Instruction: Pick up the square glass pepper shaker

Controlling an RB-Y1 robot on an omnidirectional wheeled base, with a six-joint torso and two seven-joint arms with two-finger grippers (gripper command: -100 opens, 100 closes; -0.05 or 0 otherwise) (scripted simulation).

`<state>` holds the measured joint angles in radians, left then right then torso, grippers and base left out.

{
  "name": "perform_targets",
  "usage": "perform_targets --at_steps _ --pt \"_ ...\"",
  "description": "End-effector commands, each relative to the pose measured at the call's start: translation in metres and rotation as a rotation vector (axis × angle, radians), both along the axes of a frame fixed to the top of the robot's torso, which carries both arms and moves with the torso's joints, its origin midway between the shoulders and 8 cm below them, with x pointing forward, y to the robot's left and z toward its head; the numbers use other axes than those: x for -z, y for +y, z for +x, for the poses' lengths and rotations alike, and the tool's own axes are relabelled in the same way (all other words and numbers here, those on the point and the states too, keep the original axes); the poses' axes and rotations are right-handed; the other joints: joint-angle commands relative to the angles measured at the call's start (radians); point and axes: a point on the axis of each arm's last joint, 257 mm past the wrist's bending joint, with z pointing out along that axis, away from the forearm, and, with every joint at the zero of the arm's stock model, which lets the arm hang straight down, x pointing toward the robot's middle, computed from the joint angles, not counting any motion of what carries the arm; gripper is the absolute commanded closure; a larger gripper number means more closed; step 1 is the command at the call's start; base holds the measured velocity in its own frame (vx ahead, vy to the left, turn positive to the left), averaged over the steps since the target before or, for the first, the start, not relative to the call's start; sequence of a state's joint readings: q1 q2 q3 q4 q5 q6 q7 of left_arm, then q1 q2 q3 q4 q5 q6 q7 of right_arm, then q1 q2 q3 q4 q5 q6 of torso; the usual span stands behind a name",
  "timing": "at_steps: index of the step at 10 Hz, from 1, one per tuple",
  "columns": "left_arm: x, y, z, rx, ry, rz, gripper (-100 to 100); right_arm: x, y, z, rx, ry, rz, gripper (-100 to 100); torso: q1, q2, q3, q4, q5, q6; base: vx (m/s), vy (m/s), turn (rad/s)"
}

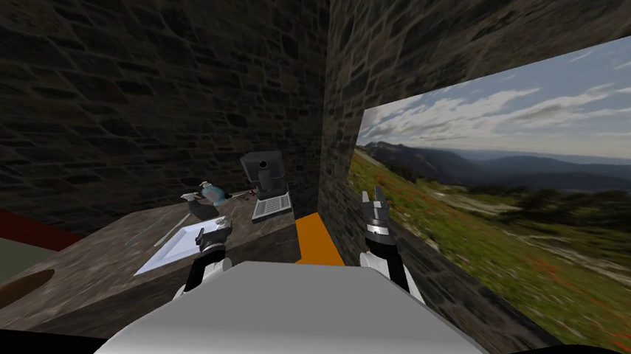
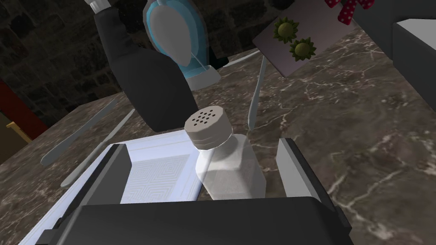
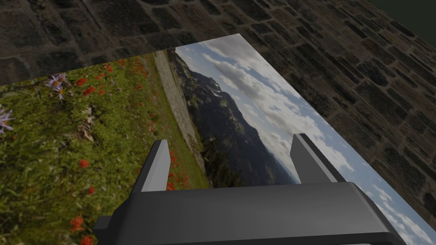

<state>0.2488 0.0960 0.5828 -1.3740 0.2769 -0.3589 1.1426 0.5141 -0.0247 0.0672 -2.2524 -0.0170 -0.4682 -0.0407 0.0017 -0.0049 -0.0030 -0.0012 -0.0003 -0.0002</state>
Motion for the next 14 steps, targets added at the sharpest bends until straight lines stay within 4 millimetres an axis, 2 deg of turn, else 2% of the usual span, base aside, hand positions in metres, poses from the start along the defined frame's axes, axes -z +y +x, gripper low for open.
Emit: perform_targets --at_steps 1,2,3,4,8,9,10,11,12,14 --pt "0.000 0.000 0.000 0.000 0.000 0.000 -100 0.000 0.000 0.000 0.000 0.000 0.000 0 0.000 0.000 0.000 0.000 0.000 0.000 0.035 0.005 -0.002" --pt "0.001 0.000 0.000 -0.001 -0.001 -0.005 0 0.000 0.000 0.000 0.000 0.000 0.000 0 0.000 0.003 0.001 0.000 0.000 0.000 0.007 0.001 0.000" --pt "0.001 0.000 0.000 -0.001 -0.001 -0.005 -100 0.000 0.000 0.000 0.000 0.000 0.000 0 -0.001 0.005 0.003 0.001 0.000 0.000 0.000 0.000 0.000" --pt "0.001 0.000 0.000 -0.001 -0.001 -0.005 100 0.000 0.000 0.000 0.000 0.000 0.000 0 -0.001 0.005 0.003 0.001 0.000 0.000 0.000 0.000 0.000" --pt "0.000 0.000 0.000 -0.001 -0.006 -0.007 100 0.000 0.000 0.000 0.000 0.000 0.000 0 -0.001 0.005 0.003 0.000 -0.001 0.000 0.000 0.000 0.000" --pt "0.000 0.000 0.000 -0.001 -0.006 -0.007 0 0.000 0.000 0.000 0.000 0.000 0.000 0 -0.001 0.005 0.002 0.000 -0.001 0.000 0.000 0.000 0.000" --pt "0.000 0.000 0.000 -0.001 -0.006 -0.008 100 0.000 0.000 0.000 0.000 0.000 0.000 0 -0.001 0.005 0.002 0.000 -0.001 0.000 0.000 0.000 0.000" --pt "0.000 0.000 0.001 -0.001 -0.007 -0.008 0 0.000 0.000 0.000 0.000 0.000 0.000 0 -0.001 0.005 0.002 0.000 -0.001 0.000 0.000 0.000 0.000" --pt "-0.014 0.000 0.015 0.013 -0.032 0.004 -100 0.000 0.000 0.000 0.000 0.000 0.000 0 -0.001 0.005 0.002 0.000 -0.001 0.000 -0.070 -0.015 0.251" --pt "-0.032 -0.004 0.036 0.033 -0.070 0.013 -100 0.000 0.000 0.000 0.000 0.000 0.000 0 -0.002 0.011 0.006 0.001 -0.001 -0.001 -0.110 -0.030 0.245"
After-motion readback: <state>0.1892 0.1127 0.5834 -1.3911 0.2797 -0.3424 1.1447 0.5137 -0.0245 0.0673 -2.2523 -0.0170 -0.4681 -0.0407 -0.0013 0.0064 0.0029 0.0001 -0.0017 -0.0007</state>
